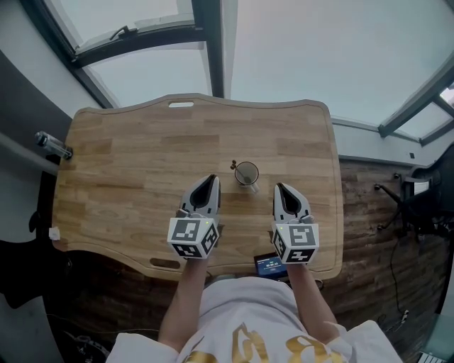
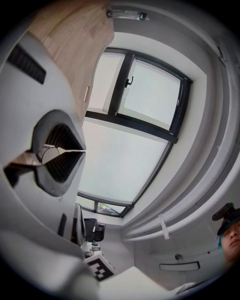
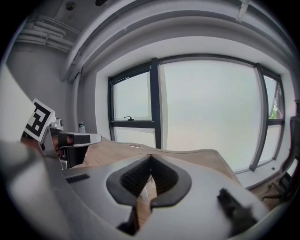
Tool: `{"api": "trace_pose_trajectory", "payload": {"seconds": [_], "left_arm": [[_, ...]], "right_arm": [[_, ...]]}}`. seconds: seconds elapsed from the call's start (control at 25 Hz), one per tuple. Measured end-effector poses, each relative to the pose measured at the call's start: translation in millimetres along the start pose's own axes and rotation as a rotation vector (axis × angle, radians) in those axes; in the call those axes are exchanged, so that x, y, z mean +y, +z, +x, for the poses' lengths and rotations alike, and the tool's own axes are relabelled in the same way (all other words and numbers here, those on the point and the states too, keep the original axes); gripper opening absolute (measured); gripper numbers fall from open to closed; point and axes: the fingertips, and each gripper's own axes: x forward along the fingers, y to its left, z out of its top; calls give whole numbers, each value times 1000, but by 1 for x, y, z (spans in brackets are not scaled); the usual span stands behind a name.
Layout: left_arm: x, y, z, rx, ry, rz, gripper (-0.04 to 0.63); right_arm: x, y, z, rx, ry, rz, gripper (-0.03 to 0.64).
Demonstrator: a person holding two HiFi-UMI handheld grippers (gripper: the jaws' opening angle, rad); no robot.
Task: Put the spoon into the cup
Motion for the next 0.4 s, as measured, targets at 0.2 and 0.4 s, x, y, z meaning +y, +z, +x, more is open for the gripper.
{"api": "trace_pose_trajectory", "payload": {"seconds": [0.2, 0.4], "left_arm": [[1, -1, 3, 8, -3, 7, 21], [0, -1, 7, 12, -14, 13, 21]], "right_arm": [[2, 0, 2, 2, -1, 1, 31], [1, 2, 4, 1, -5, -1, 31]]}}
